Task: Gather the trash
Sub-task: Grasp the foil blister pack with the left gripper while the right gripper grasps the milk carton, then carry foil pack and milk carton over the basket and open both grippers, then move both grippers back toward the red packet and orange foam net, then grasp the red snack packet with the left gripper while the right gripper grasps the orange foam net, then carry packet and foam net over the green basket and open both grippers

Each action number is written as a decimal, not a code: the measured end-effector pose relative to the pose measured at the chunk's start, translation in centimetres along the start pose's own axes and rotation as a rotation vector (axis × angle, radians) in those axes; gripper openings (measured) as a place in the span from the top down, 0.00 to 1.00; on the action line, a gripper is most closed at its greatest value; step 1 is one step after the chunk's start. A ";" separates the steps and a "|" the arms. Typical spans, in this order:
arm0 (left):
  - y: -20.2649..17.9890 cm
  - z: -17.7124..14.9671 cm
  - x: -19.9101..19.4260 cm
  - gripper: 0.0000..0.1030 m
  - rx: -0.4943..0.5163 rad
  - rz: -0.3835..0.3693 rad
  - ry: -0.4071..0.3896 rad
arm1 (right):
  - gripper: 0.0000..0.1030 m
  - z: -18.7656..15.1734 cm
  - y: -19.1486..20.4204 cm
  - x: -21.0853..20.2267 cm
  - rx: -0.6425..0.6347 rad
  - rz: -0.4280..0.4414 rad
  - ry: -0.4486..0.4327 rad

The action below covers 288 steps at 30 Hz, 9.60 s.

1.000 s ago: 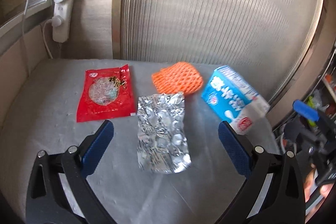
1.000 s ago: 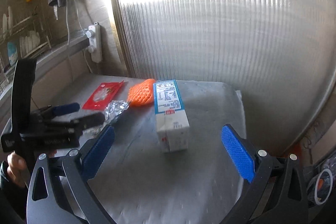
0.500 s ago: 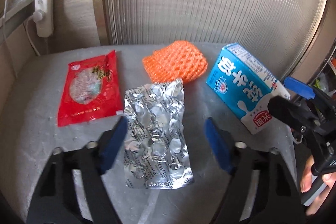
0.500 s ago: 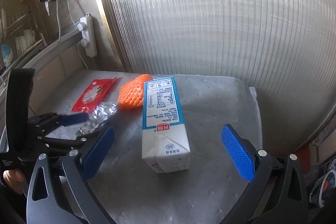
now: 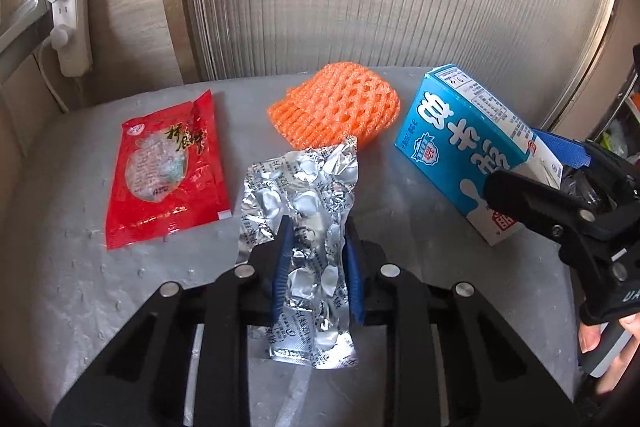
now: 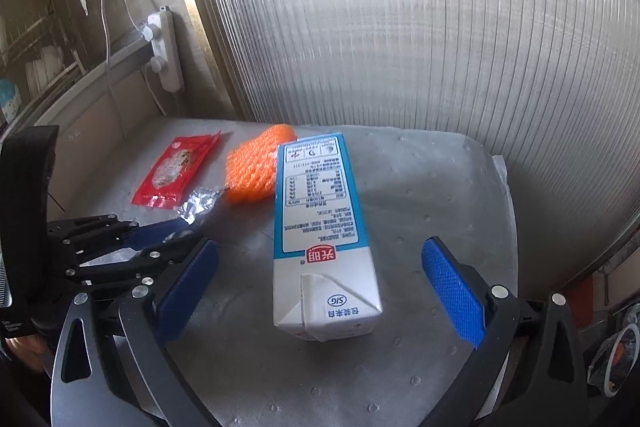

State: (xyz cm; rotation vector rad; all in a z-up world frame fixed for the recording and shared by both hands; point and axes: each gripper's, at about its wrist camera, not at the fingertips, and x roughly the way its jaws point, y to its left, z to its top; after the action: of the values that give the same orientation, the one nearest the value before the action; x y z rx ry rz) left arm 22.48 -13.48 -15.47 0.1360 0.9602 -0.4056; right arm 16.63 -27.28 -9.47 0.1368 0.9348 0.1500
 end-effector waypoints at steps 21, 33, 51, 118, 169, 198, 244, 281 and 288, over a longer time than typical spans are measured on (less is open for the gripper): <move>1.0 -1.1 -3.9 0.90 -0.008 -0.014 -0.074 | 0.58 -0.8 0.4 -0.6 0.016 0.015 0.007; -0.3 -7.0 -12.2 0.90 -0.023 -0.070 -0.131 | 0.57 -6.9 4.5 -9.5 0.010 0.064 -0.036; -3.5 -22.8 -19.7 0.90 -0.007 -0.151 -0.071 | 0.57 -20.0 11.1 -18.6 -0.035 0.084 0.068; 1.7 -21.1 -18.6 0.07 -0.046 0.033 -0.102 | 0.02 -21.4 8.8 -15.6 0.069 0.048 0.134; 13.0 2.0 -0.7 0.07 -0.205 0.078 -0.054 | 0.31 6.4 6.5 9.9 -0.077 -0.005 0.168; 11.9 3.8 4.3 0.25 -0.215 0.204 0.047 | 0.71 1.8 2.9 -1.5 -0.017 0.104 -0.007; 2.7 -16.5 -14.4 0.78 -0.138 0.023 -0.073 | 0.68 -12.4 7.7 -12.7 0.044 0.142 0.024; 1.6 -31.0 -15.2 0.77 -0.083 -0.091 0.033 | 0.18 -29.7 14.3 -10.6 -0.103 0.031 0.400; 2.1 -31.3 -14.7 0.76 -0.059 -0.093 0.062 | 0.07 -28.9 14.1 -10.4 -0.073 0.023 0.386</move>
State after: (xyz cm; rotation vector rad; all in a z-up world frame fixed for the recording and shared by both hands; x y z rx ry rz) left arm -8.17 1.57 -21.49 0.0502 1.0413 -0.4605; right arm -13.76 -13.93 -15.69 0.0508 1.3112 0.2368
